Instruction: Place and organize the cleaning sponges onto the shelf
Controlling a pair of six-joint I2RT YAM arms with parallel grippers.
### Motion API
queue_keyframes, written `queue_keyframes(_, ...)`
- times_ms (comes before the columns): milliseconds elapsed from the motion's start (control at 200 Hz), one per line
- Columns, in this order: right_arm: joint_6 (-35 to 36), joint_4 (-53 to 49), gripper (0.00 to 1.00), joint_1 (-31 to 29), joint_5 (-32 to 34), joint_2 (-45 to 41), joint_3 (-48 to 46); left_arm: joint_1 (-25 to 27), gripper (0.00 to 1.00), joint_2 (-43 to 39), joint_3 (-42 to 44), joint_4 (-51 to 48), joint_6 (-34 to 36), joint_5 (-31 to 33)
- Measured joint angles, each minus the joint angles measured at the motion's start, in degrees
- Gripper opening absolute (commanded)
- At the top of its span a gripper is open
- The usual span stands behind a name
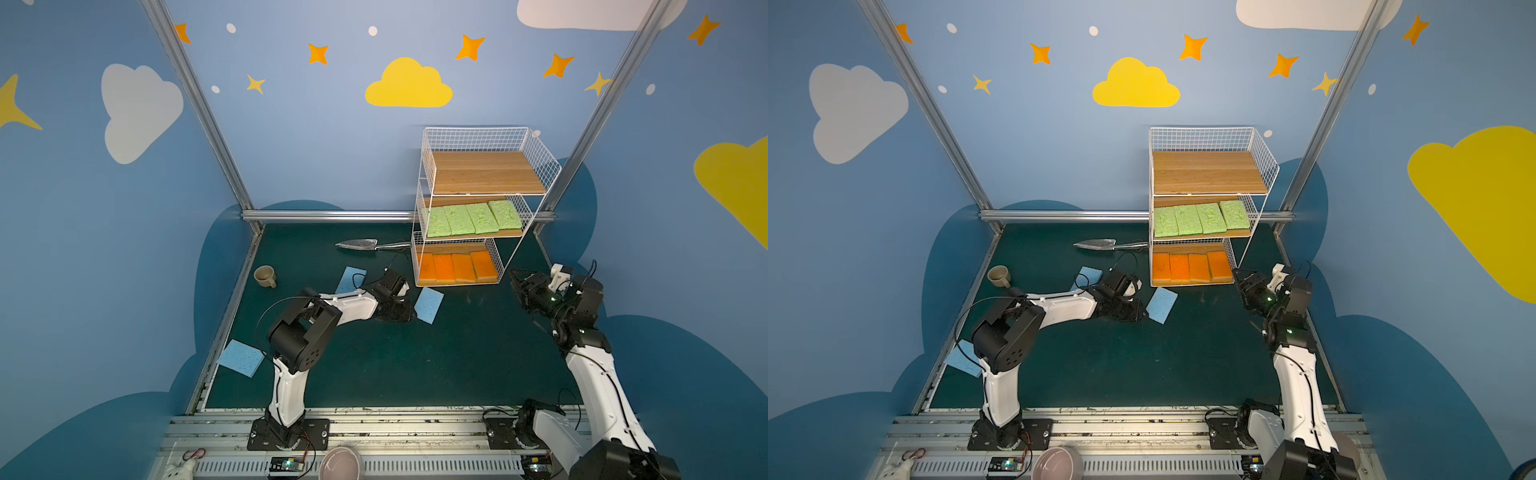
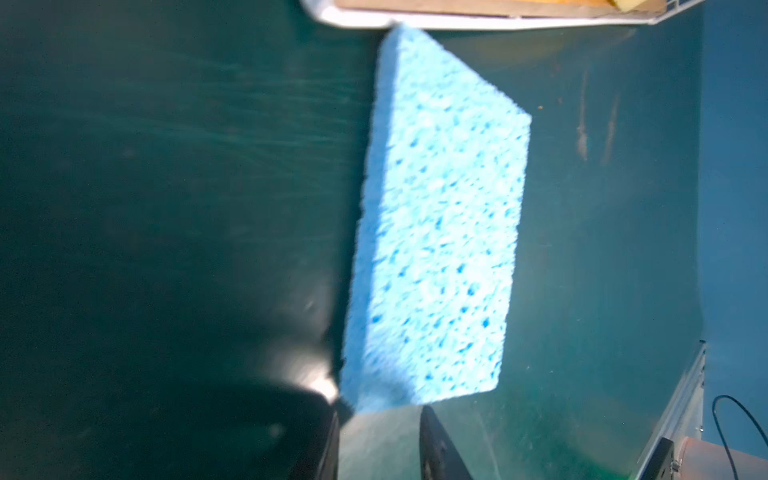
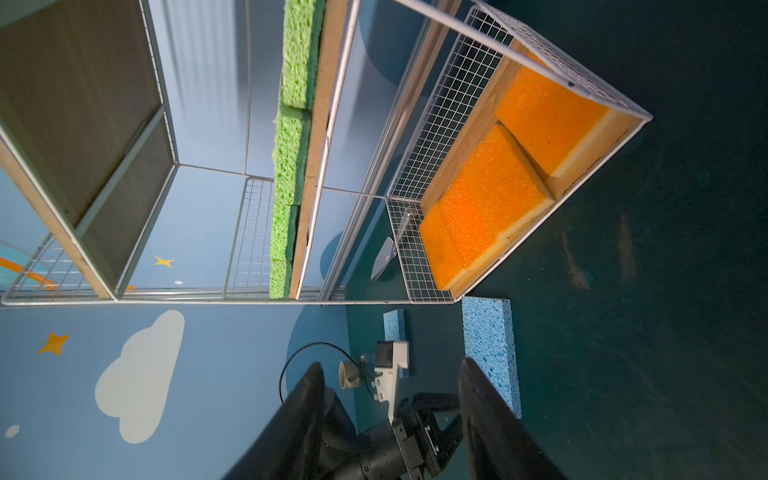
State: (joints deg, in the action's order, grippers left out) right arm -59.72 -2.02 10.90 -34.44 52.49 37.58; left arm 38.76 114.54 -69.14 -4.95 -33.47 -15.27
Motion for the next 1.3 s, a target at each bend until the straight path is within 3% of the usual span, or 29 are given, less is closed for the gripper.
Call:
queue_keyframes(531,3.2,-3.1,0.52,0.6,-3.5,-0.6,-4.9,13.3,0.38,3.7,-3.9,5.9,-7.3,0.2)
queue_keyframes(626,3.3,-4.2,0.53,0.6,-4.0,-0.3,-5.0,13.2,0.48,2.2,-2.0,7.0,-7.7,1.5)
queue_keyframes(756,3.3,-4.3,0.52,0.6,-4.7,-0.3,-5.6,11.8,0.68,-3.4,3.1,6.8,-7.7,3.3)
queue_keyframes(841,3.0,-4.0,0.52,0.5,-5.1,-0.2,-6.8,10.5,0.74,-5.9,4.1,6.4,-7.6,3.8)
queue_keyframes(1011,3.1,-4.0,0.52,0.1,-5.6,0.2,-7.9,7.4,0.78,-7.0,5.4,6.8,-7.3,4.4)
queue_keyframes(1301,3.8,-4.4,0.52,0.1,-5.8,0.2,-7.9,4.6,0.77,-1.0,1.1,6.9,-6.4,4.7)
